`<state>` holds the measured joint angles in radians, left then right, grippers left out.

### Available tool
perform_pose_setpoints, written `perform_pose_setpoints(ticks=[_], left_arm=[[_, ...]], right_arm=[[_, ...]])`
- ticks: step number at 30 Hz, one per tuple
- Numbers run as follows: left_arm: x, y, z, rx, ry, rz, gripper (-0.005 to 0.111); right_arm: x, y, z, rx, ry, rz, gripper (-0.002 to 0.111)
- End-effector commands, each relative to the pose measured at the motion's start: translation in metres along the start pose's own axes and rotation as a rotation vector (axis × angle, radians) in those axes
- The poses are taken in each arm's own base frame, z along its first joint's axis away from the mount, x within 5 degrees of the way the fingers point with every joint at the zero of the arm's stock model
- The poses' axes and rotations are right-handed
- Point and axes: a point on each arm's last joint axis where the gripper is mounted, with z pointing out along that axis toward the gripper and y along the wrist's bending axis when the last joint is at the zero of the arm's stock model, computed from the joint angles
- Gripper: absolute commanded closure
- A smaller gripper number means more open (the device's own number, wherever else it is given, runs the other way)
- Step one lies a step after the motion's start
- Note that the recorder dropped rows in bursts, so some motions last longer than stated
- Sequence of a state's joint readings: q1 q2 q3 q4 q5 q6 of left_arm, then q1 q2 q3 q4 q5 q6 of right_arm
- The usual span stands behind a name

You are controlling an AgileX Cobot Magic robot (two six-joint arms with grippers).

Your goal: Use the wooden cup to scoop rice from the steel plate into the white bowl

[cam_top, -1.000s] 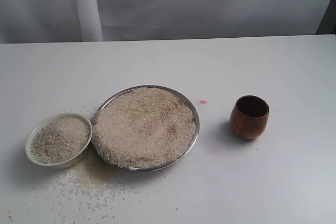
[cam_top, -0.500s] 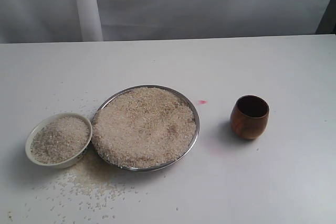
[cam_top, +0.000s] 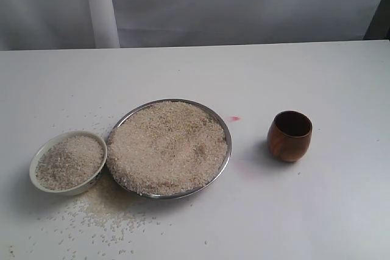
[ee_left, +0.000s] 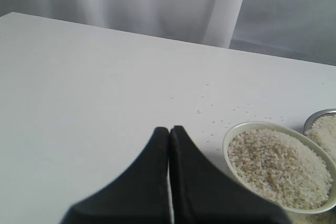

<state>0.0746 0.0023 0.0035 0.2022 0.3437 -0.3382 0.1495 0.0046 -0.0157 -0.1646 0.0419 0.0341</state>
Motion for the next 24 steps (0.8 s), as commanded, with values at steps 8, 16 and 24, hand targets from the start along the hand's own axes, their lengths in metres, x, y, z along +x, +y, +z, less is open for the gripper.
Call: perform_pose_setpoints(ticks=[8,16,24], left_arm=[[-0.0017,-0.0007,-0.0005,0.009,-0.01,-0.006,0.107],[-0.0017,-0.0007,-0.0005,0.009,-0.01,-0.006,0.107],[-0.0017,-0.0007,-0.0005,0.009,-0.01,-0.006,0.107]], right_arm=[[0.0165,0.0002,-0.0008,0.003,0.137,-0.011,0.108],[0.0165,0.0002,-0.0008,0.003,0.137,-0.011,0.108],[0.0165,0.0002,-0.0008,0.003,0.137,-0.011,0.108]])
